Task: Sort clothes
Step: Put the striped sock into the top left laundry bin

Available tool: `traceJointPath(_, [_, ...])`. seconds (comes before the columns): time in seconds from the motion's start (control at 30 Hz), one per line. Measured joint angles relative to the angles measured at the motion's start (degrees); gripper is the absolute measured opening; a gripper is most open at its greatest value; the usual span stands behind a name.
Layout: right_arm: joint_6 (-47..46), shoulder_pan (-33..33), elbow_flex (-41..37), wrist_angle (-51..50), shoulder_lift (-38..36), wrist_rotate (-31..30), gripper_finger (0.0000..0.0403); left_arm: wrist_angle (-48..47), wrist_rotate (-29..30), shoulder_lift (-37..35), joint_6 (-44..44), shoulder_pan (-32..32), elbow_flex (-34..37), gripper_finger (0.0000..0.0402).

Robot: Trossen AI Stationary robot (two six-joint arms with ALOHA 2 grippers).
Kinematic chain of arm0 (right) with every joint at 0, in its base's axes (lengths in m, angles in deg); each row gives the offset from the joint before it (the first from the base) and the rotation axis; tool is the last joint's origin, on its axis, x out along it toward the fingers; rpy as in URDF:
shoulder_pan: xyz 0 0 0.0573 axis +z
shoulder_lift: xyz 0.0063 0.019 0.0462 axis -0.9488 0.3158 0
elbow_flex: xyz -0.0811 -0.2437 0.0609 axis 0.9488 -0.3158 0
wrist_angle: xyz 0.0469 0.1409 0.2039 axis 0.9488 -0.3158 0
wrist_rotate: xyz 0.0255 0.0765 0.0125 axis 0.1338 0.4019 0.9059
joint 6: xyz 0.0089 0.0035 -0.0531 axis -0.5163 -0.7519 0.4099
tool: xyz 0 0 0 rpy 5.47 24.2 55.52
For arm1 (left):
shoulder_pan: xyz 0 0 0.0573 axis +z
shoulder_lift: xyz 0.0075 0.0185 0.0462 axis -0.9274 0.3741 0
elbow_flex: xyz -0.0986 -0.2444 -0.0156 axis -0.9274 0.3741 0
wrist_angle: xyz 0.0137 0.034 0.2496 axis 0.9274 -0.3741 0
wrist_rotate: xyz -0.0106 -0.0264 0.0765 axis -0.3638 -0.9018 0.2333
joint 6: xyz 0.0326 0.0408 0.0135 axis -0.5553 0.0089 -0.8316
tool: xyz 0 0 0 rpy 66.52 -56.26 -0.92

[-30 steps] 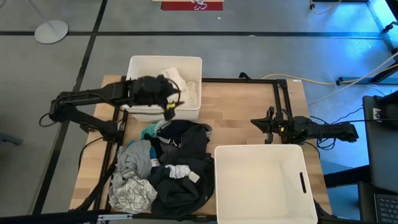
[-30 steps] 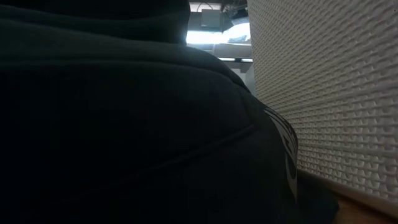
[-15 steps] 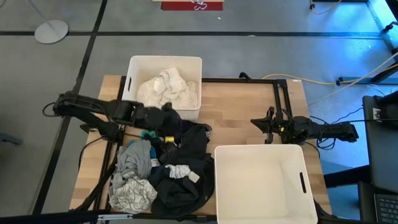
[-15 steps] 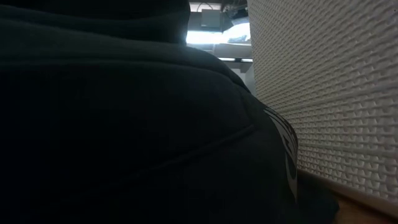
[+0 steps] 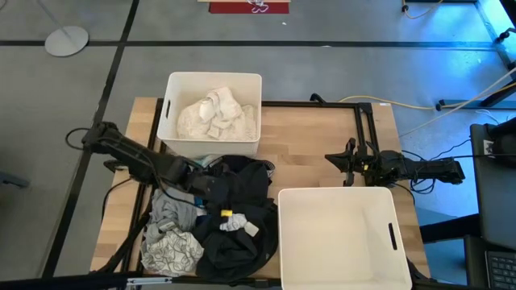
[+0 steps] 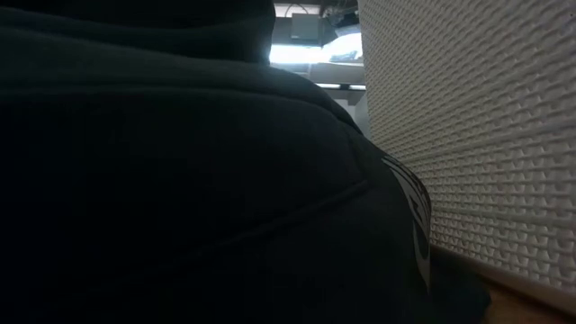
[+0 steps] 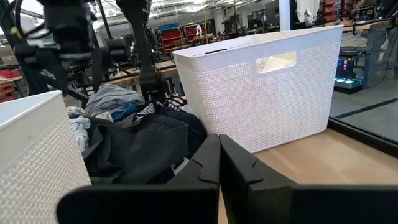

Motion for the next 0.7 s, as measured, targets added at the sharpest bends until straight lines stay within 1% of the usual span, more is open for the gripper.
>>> traceJointPath(0.2, [0.0, 0.0, 0.0, -0.1, 0.0, 0.0, 0.0003, -0.4, 0.0, 2.9, 3.9, -3.8, 0.0, 0.0226])
traceJointPath(0.3, [0.0, 0.0, 0.0, -0.1, 0.0, 0.0, 0.0003, -0.6, 0.0, 4.0, 4.4, -5.2, 0.0, 0.0226])
traceJointPath(0.7, [0.0, 0.0, 0.0, -0.2, 0.0, 0.0, 0.0003, -0.6, -0.1, 10.5, 8.1, -7.9, 0.0, 0.0226])
